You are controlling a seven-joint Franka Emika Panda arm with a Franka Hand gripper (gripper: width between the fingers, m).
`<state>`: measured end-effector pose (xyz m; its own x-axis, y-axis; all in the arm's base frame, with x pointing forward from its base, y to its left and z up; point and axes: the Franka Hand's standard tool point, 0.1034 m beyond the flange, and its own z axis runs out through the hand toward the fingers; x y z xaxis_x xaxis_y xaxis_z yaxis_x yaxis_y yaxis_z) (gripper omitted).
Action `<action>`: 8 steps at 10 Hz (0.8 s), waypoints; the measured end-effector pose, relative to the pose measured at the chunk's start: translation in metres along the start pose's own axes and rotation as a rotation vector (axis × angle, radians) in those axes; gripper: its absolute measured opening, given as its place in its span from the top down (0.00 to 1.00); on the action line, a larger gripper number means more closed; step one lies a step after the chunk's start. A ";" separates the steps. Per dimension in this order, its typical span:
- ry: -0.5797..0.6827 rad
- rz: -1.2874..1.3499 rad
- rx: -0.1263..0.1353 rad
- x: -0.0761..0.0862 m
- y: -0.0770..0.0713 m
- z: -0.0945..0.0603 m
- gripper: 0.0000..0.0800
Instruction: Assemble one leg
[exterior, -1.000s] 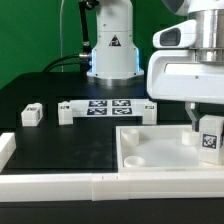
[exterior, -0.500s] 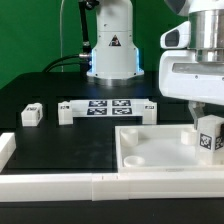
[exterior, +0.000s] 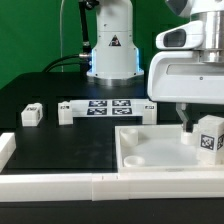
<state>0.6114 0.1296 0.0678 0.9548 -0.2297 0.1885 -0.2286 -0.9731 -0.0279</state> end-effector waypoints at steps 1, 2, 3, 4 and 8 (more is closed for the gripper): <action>0.001 -0.141 0.002 0.001 0.000 0.000 0.19; 0.003 -0.275 0.002 0.002 -0.001 -0.001 0.19; 0.004 -0.489 -0.009 0.003 -0.001 -0.001 0.19; -0.014 -0.636 -0.013 0.003 0.000 -0.001 0.19; -0.017 -0.938 -0.047 0.005 0.003 -0.002 0.19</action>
Offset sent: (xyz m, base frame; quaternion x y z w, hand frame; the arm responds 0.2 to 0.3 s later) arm 0.0019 0.0226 -0.0029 0.0669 -0.0646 -0.3762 0.9219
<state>0.6156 0.1259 0.0704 0.7554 0.6477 0.0994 0.6288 -0.7592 0.1679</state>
